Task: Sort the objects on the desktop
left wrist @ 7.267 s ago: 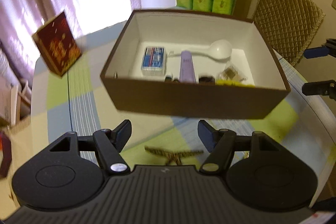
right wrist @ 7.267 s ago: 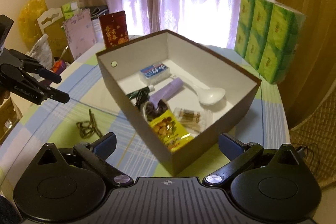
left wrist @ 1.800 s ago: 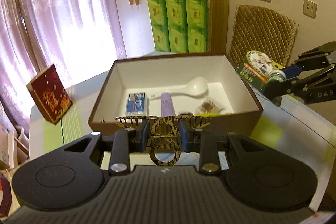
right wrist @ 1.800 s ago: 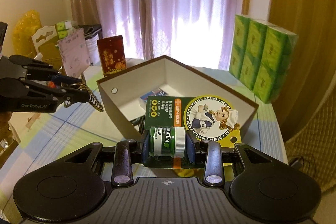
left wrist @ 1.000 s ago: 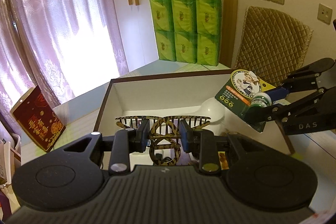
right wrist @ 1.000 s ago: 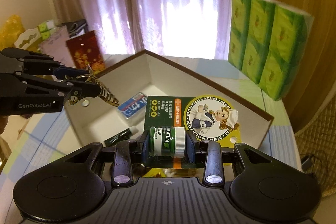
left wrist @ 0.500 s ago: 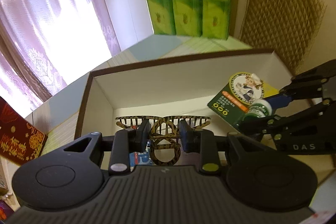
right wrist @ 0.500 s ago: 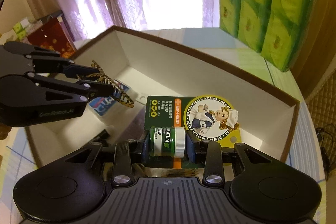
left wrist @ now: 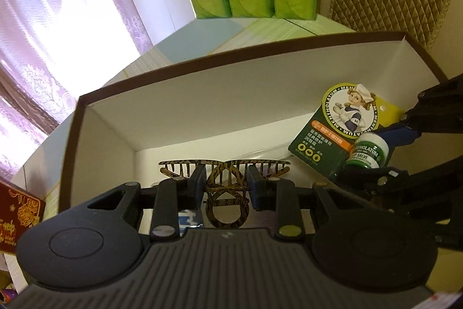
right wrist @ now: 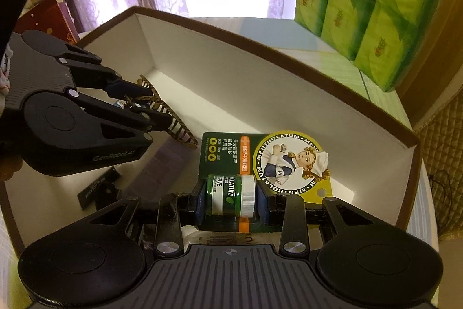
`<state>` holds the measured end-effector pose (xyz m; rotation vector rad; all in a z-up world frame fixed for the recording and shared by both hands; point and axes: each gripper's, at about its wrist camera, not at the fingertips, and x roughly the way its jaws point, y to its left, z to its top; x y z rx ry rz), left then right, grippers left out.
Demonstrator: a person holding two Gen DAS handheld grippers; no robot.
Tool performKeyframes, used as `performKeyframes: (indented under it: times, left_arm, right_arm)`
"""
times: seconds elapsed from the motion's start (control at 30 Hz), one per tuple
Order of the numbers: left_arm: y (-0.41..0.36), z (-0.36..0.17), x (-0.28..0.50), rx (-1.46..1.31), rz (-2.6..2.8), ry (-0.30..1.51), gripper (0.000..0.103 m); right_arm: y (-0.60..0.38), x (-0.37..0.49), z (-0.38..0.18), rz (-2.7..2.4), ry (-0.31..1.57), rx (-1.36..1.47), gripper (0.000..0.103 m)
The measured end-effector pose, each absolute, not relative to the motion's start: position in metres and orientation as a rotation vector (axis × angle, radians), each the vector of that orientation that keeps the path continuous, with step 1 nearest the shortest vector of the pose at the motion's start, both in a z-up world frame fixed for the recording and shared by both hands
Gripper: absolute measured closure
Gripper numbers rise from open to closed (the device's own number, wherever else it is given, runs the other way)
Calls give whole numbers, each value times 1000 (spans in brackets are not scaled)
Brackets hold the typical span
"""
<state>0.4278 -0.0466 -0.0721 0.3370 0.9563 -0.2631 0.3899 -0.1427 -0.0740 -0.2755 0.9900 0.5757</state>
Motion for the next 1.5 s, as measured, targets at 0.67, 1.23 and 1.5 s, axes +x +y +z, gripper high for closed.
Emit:
performKeyframes:
  times: [0.67, 1.23, 1.5]
  left_arm:
    - [-38, -62, 414, 335, -219, 917, 38]
    - [-25, -11, 350, 230, -149, 811, 4]
    - [-18, 15, 292, 195, -100, 687, 1]
  right_arm:
    - [-133, 377, -58, 610, 959, -314, 22]
    - [-163, 316, -26, 636, 862, -231, 2]
    - [-184, 282, -10, 559, 798, -211, 2]
